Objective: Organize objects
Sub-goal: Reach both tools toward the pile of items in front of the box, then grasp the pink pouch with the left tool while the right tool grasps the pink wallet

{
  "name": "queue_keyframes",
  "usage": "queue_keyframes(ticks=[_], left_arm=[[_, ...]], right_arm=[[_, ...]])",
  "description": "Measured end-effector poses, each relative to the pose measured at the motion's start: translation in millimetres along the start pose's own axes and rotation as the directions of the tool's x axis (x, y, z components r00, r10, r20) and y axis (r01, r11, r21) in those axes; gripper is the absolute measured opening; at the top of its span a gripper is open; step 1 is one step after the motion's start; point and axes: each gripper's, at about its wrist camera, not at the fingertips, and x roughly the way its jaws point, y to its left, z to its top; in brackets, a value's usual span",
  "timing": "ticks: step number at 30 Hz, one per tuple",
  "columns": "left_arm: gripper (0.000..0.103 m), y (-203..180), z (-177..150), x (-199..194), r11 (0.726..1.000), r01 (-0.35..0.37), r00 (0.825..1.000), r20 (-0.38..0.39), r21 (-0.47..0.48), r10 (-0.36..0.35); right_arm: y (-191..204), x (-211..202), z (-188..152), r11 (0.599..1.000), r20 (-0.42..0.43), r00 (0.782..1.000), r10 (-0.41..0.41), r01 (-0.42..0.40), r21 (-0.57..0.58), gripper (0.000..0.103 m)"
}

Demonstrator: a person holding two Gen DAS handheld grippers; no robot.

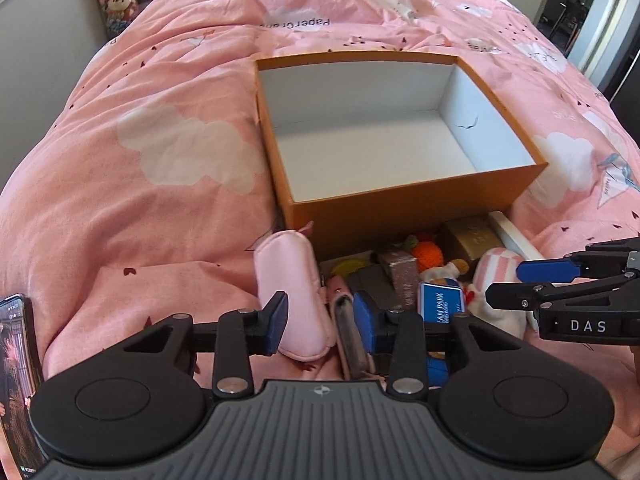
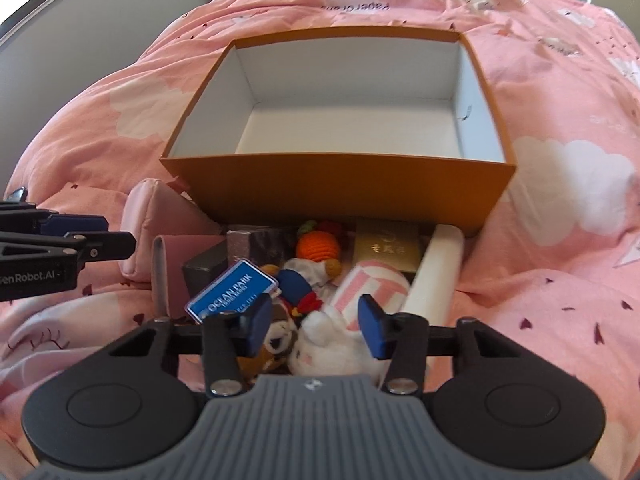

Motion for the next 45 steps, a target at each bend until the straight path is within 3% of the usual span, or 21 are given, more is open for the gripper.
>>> queue_keyframes(ticks=[4,9,13,16,24,30,37,45], left_arm=[[0.044,12,6,4,0.999,-0.015,1.0,-0.004,-0.042,0.015],[0.044,22,12,10,0.998,-0.024,0.999,-0.036,-0.066,0.022],[0.044,27,9,14,0.997,-0.018,0.997,-0.076,-0.071,0.012],[0.044,29,5,19,0.997,-0.012,0.995,-0.101,-0.076,0.005],[0.044,36,5,25,0.995,-0.017,0.994,-0.105,-0.097,0.007],[0.045,39,5,26,0.994,-0.011,0.995,-0.104,-0.11,-0.001],[0.045,39,3,22,0.995,-0.005,0.996,-0.088,-0.097,-0.004],[0.045,40,5,16,0.995,-0.038,0.998,-0.059,-0.09,0.033]], right_arm=[[13,15,19,0.998,-0.032,0.998,0.062,-0.063,-0.026,0.037],[44,34,37,0.981,-0.088,0.985,0.147,-0.156,-0.113,0.037],[73,50,40,0.953,-0.168,0.962,0.213,-0.243,-0.183,0.037],[88,59,38,0.937,-0.206,0.952,0.226,-0.27,-0.22,0.037],[107,84,32,0.928,-0.25,0.948,0.195,-0.261,-0.266,0.038],[124,89,20,0.906,-0.235,0.968,0.09,-0.177,-0.383,0.042],[112,77,20,0.925,-0.199,0.976,0.085,-0.151,-0.348,0.023],[90,52,39,0.95,-0.115,0.985,0.131,-0.158,-0.27,0.018]])
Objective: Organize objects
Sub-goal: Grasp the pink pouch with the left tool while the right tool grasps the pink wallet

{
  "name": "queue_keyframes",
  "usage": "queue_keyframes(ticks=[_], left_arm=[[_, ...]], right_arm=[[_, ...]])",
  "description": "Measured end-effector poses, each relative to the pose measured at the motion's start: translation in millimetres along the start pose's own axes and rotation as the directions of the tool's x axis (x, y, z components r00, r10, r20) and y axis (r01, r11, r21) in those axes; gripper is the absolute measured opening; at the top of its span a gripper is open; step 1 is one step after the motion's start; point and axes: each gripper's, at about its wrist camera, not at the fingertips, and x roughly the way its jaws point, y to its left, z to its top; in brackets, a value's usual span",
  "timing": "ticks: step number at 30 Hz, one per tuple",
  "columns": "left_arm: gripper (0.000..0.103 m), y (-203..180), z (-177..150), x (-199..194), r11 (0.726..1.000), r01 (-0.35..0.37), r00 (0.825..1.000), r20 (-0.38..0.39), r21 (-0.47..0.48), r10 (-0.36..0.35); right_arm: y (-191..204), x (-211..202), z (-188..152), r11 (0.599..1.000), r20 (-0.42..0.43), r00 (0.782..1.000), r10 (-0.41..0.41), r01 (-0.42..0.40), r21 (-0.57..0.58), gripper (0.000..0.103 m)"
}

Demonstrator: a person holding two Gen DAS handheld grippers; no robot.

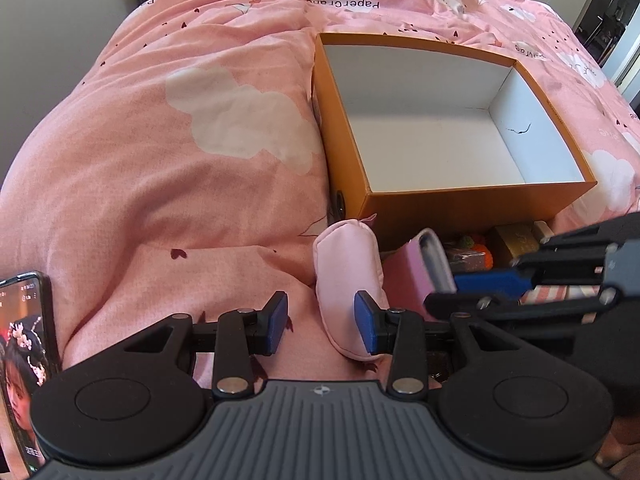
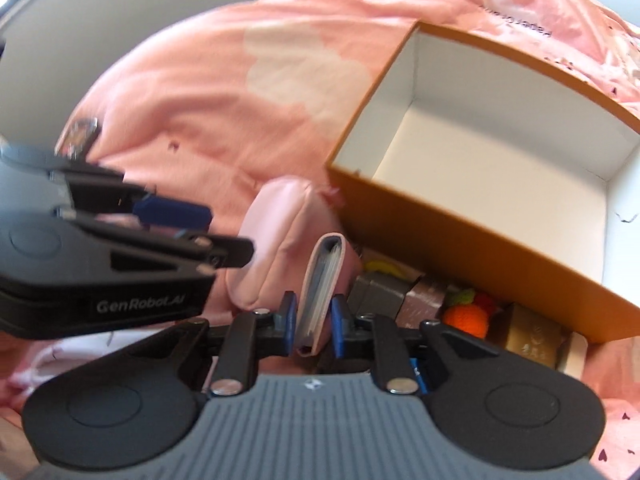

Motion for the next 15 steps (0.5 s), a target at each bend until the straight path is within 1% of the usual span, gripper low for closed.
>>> queue_keyframes(ticks=[7,9,12,14,15], left_arm=[[0.045,-5,-1,1,0.999,0.023,1.0,-0.004,0.032,-0.022],[0.045,-6,-2,7,0.999,0.024,1.0,-0.017,0.028,-0.023],[0.046,-6,-3,13,0.999,0.037,0.999,-0.029,0.022,-0.037],[0.052,-7,-3,15,0.999,0.049,0.998,-0.028,0.023,-0.048],[0.052,-7,-4,16,0.998,0.05,0.998,-0.028,0.023,-0.05]], right_arm=[[-34,1,21,0.985,0.031,0.998,0.059,-0.063,0.162,0.017],[-32,5,24,0.985,0.026,0.998,0.055,-0.059,0.162,0.017],[-20,14,21,0.991,0.027,1.0,0.015,-0.018,0.129,0.017],[-16,16,20,0.994,0.036,0.999,-0.006,0.002,0.113,0.017],[-13,17,19,0.994,0.041,0.999,-0.016,0.012,0.108,0.019]])
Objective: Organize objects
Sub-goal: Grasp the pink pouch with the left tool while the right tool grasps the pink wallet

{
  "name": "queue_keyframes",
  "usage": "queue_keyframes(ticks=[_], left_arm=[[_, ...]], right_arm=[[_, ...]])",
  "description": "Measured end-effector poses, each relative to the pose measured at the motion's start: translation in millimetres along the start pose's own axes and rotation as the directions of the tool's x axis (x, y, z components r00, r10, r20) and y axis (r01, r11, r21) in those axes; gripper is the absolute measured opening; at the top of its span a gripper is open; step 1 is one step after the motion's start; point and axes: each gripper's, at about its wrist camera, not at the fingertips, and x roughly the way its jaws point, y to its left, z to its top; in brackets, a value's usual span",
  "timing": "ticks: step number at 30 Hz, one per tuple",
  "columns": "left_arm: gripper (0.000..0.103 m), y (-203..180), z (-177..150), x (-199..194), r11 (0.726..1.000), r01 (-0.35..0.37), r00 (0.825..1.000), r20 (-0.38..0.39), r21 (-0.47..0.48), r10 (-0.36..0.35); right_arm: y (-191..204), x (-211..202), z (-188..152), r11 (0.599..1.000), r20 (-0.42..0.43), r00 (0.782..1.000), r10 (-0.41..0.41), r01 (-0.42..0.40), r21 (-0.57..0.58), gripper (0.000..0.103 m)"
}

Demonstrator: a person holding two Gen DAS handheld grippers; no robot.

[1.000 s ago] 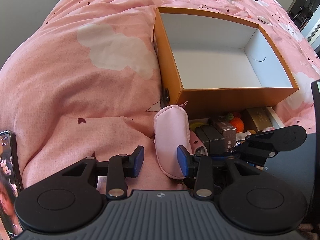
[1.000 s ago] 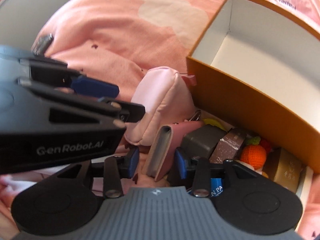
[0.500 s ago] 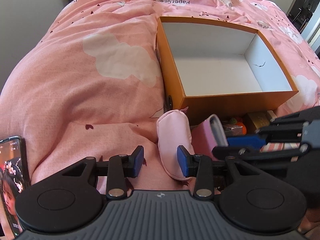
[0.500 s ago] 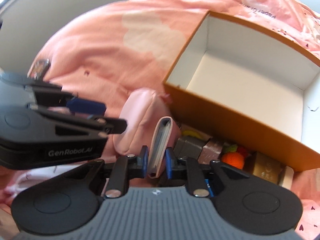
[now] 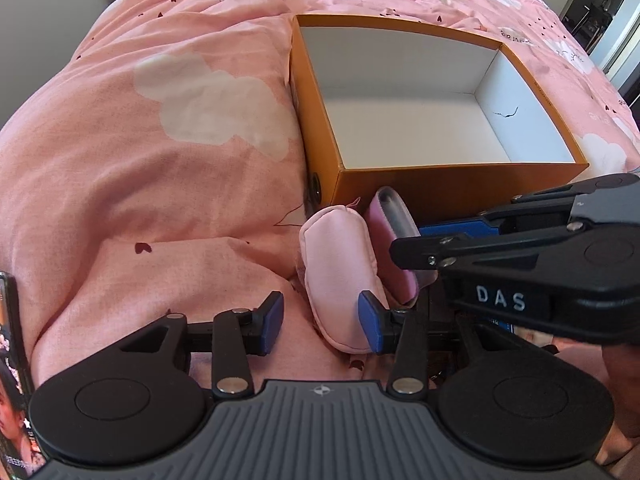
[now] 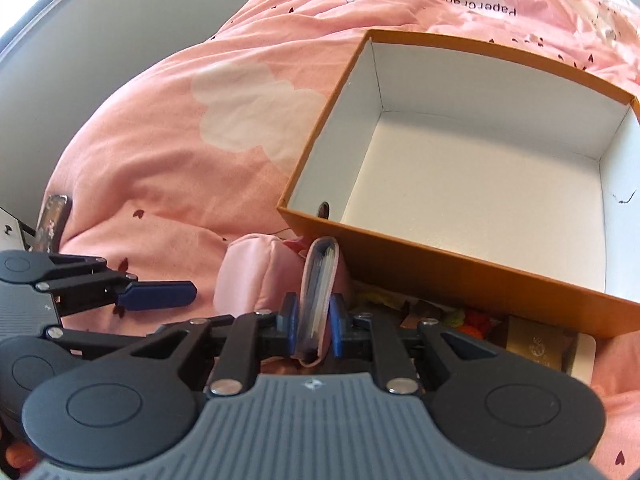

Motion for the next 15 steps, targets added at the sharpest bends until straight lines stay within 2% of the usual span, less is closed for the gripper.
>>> queue_keyframes(ticks=[2,6,10,13,15], left_arm=[[0.054,-2,-1,3,1.0,0.003,1.0,-0.007,0.011,-0.003],[0.059,-6,-3,6,0.999,-0.001,1.0,-0.004,0.036,0.001],[0.064,-8,-4,7,0.999,0.005,1.0,0.011,0.053,-0.006],[0.071,-6,-5,11,0.998,0.031,0.999,0.025,0.046,-0.032],[0.072,-4,-5,14,0.998,0.055,0.998,0.025,0.029,-0.056]], right_arm=[[1,2,-2,1.0,0.008,1.0,-0.02,0.02,-0.009,0.022],[-3,5,-5,0.999,0.011,0.999,-0.051,0.051,0.001,0.038],[-6,6,-8,0.999,0.005,0.999,-0.054,0.053,0.008,0.038],[-10,4,-10,0.998,0.005,0.999,-0.052,0.052,0.031,0.038],[-14,4,-12,0.998,0.005,0.999,-0.04,0.04,0.05,0.038]])
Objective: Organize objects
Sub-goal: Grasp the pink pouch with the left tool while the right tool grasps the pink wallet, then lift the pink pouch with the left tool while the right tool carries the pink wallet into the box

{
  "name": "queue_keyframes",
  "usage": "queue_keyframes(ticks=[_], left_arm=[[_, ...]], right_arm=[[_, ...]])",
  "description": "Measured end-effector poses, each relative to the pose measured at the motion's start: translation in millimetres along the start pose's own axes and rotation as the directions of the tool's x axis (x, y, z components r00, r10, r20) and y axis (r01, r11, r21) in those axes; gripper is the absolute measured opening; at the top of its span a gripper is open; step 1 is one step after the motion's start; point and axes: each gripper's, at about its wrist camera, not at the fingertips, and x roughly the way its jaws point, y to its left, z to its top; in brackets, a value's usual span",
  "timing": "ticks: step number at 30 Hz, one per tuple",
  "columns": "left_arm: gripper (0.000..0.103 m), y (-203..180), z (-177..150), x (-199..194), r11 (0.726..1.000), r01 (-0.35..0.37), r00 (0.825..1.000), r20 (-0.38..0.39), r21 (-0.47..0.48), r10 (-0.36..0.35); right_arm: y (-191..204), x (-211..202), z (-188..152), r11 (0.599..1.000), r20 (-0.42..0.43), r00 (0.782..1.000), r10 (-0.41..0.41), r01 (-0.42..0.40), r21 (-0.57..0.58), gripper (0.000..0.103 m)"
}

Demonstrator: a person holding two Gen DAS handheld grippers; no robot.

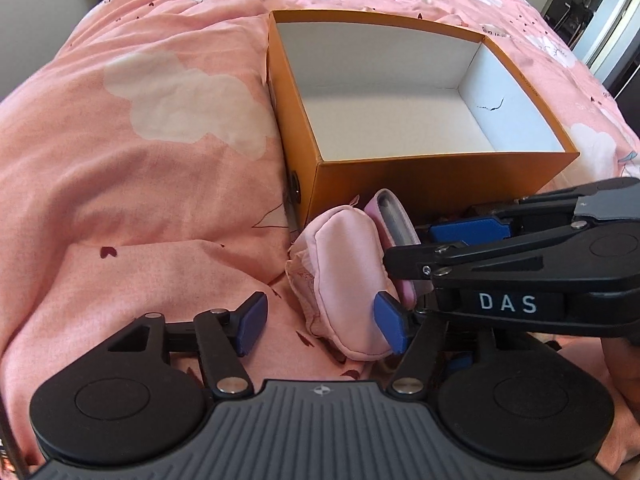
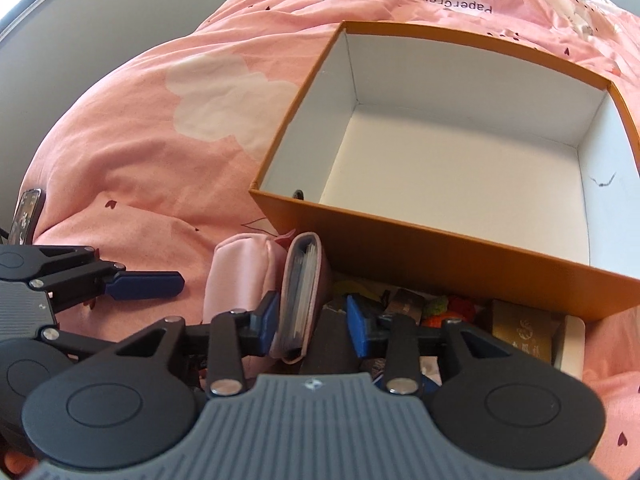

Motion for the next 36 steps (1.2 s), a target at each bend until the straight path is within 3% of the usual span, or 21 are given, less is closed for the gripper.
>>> queue_keyframes(ticks=[6,9,16,21,24,26,30,36], left_arm=[[0.069,-2,1,1,0.999,0.04,0.999,0.017,-0.005,-0.04],[0.067,2,3,-2,0.995,0.09,0.996,0.007,-0.032,-0.09],[0.065,2,7,14,0.998,0.036,0.999,-0.02,-0.059,-0.037],[0.052,3,7,15,0.998,0.023,0.999,-0.031,-0.062,-0.025],[0.044,1,7,14,0.998,0.009,0.999,-0.033,-0.054,-0.011],[0.039,-1,6,13,0.999,0.002,0.999,-0.032,-0.049,-0.003],[0.033,-2,4,-4,0.999,-0.008,1.0,0.001,-0.038,0.008],[0.03,-15,10,-53,1.0,-0.021,0.992,0.124,0.018,0.018]], right_arm=[[1,3,1,1.0,-0.005,1.0,0.019,-0.019,0.004,0.037],[-6,3,3,0.993,-0.032,0.994,0.105,-0.103,0.06,0.018],[-25,2,0,0.976,-0.069,0.984,0.164,-0.152,0.157,0.019],[-8,14,10,0.987,-0.077,0.987,0.14,-0.133,0.089,0.032],[-1,20,16,0.987,-0.083,0.985,0.148,-0.143,0.067,0.033],[3,21,15,0.986,-0.092,0.983,0.16,-0.156,0.055,0.025],[8,4,9,0.993,-0.054,0.991,0.121,-0.121,0.001,0.02],[5,-46,11,0.985,0.031,0.985,0.171,-0.171,-0.017,0.019]])
